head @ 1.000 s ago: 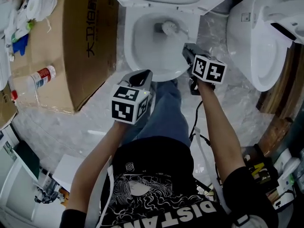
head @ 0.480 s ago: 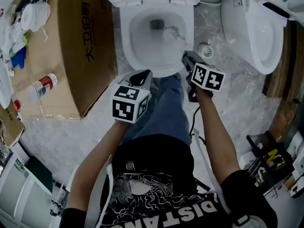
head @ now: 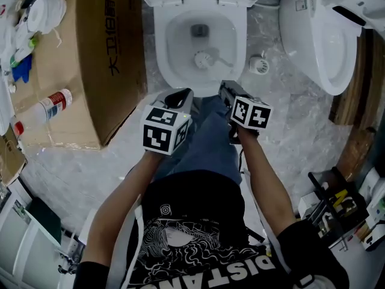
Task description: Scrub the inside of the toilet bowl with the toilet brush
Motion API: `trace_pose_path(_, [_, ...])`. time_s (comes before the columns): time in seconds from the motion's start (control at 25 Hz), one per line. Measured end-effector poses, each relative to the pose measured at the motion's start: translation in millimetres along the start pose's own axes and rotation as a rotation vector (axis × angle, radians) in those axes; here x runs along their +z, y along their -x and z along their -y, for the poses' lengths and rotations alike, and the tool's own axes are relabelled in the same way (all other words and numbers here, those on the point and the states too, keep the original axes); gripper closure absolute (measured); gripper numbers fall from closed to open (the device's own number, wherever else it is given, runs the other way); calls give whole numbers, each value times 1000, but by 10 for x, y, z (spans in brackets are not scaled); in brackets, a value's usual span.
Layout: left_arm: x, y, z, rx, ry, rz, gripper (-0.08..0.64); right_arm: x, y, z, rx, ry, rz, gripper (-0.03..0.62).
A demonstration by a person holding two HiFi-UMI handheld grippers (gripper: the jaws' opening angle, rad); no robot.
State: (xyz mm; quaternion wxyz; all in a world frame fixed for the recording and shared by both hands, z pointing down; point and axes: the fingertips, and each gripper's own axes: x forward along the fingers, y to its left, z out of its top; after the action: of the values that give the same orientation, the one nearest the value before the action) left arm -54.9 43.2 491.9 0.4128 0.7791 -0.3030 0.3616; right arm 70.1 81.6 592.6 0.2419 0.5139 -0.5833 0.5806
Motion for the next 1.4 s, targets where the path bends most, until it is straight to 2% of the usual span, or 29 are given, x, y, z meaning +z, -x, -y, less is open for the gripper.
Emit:
trace_pose_path(0.24, [-24, 51, -95, 46, 74, 26, 561, 143, -173, -214, 46, 79, -35, 430])
trace_pose_path(0.44, [-92, 94, -184, 95, 145, 48, 561, 433, -343, -356, 72, 155, -42, 429])
trace_pose_path(0.68, [-110, 66, -184, 124, 212, 69, 561, 716, -418, -335, 73, 222, -53, 430])
trace_pose_path(1.12, [-34, -200, -83, 123, 281, 86, 561, 798, -638, 85, 25, 194, -95, 430])
trace_pose_path(1.4, [-121, -271, -124, 143, 316, 85, 561, 1088, -912, 186, 24, 205, -65, 430])
